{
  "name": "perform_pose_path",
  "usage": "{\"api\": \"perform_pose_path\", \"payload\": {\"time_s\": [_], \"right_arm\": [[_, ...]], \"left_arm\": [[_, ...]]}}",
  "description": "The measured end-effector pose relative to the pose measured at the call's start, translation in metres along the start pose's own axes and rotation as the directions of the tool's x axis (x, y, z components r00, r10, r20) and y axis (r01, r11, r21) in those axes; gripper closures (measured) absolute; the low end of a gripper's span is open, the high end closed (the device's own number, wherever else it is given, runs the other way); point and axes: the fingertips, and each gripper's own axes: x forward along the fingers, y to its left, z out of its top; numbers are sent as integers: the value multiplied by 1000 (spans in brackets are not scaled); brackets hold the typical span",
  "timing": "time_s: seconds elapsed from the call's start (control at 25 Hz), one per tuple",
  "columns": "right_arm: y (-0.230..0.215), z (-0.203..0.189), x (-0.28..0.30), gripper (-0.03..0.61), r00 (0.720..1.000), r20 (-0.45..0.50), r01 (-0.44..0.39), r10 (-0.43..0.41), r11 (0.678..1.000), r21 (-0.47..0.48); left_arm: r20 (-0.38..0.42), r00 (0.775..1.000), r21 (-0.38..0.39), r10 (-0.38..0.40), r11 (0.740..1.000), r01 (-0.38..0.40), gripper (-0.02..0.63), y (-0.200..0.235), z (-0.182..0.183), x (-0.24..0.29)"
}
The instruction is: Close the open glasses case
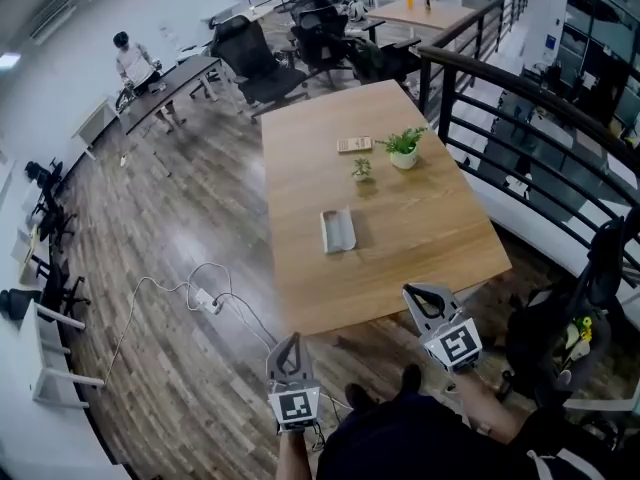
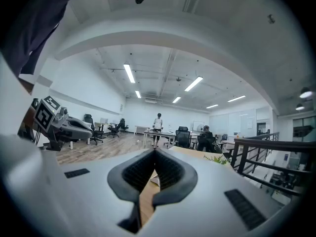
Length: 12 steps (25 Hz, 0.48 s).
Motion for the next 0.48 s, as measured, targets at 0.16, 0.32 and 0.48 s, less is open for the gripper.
{"api": "perform_pose_path", "payload": {"time_s": [0.16,0.32,0.48], "right_arm": [[-8,3,-4,563,999,50,5,-6,1000,24],[-12,-7,-12,563,1000,18,-16,15,998,53],[-24,-8,-20,403,997,67,-38,30,993,113]], "left_arm": [[-12,1000,4,-5,1000,5,615,-4,1,3],[-29,999,18,-13,1000,14,615,-14,4,6],[-34,999,12,1,1000,0,615,-25,11,10]]}}
